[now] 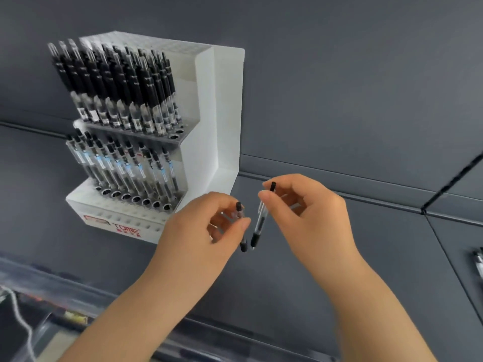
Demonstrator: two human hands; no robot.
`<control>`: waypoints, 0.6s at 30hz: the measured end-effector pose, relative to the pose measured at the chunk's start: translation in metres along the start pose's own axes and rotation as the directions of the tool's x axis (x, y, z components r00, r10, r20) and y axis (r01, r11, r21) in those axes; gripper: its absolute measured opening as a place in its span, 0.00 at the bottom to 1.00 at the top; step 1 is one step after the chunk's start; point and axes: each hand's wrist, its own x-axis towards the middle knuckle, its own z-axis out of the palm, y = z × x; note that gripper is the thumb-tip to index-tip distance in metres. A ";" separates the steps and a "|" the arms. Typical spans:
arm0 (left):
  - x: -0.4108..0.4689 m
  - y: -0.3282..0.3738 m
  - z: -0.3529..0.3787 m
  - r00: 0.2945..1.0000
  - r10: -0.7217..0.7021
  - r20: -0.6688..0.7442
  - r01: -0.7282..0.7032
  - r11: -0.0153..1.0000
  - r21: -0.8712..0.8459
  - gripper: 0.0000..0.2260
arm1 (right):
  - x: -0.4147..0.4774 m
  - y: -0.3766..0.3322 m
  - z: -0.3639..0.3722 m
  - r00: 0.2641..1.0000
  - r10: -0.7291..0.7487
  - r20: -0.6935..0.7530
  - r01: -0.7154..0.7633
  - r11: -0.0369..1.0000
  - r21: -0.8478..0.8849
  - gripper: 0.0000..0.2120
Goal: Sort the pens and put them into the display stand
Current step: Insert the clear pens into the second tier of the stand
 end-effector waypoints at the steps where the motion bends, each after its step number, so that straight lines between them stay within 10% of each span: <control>1: 0.003 -0.003 -0.007 1.000 0.005 -0.017 -0.006 1.000 -0.022 0.05 | 0.002 -0.004 0.004 1.000 -0.016 -0.011 0.016 1.000 0.014 0.07; 18: 0.073 -0.098 -0.195 0.974 0.212 -0.080 -0.220 0.970 -0.102 0.06 | 0.024 -0.116 0.148 0.923 -0.083 -0.376 0.140 0.982 0.125 0.05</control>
